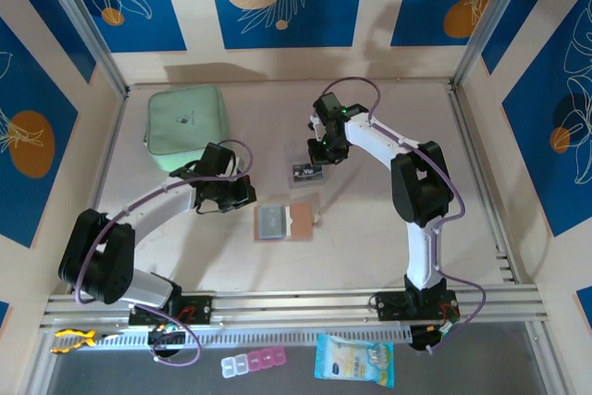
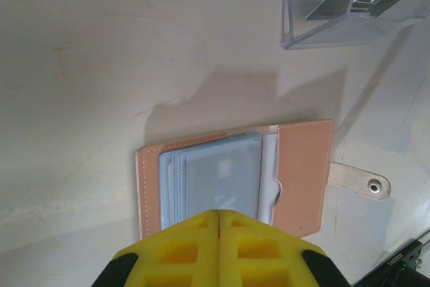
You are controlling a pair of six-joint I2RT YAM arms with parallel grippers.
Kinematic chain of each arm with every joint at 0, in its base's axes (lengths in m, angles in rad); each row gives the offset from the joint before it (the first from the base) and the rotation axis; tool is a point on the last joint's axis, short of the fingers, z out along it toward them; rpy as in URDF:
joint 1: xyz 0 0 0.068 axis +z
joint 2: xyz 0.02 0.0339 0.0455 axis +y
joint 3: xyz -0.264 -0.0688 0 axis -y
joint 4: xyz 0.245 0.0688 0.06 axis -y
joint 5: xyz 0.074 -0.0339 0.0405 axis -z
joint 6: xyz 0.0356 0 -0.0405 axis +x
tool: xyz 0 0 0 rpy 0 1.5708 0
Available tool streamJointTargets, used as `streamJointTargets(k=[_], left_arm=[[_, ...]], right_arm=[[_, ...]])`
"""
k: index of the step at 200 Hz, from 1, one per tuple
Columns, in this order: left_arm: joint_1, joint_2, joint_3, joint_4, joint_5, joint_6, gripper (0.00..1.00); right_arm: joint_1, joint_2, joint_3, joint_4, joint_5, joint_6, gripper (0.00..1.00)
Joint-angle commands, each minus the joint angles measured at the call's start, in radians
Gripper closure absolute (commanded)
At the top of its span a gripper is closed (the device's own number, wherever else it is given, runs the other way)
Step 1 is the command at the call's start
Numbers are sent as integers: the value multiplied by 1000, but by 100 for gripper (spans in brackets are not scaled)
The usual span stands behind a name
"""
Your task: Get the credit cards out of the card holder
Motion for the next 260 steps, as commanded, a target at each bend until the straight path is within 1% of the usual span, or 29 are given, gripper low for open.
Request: streamJointTargets(k=[1,33,63,103,169,227,260], left_arm=[[5,5,23,14,21,-15,97],[5,3,23,9,13,-12,97],[6,0,23,11,12,-14,97],[5,4,23,14,16,-15,97],[6,3,24,13,16,-17,97],[3,16,30,18,28,-16,96],[-2,24,20,26,37,-22,96]], right_arm=[[10,-59,-38,97,-67,146,96],[20,-51,-31,139,-73,176,98],[26,-42,0,138,-55,188,98],[29,-11,-3,135,-55,195,100],[38,-117,-91,119,-30,210,100],[36,-53,-16,117,-46,199,100],[36,-9,-2,118,-57,200,99]])
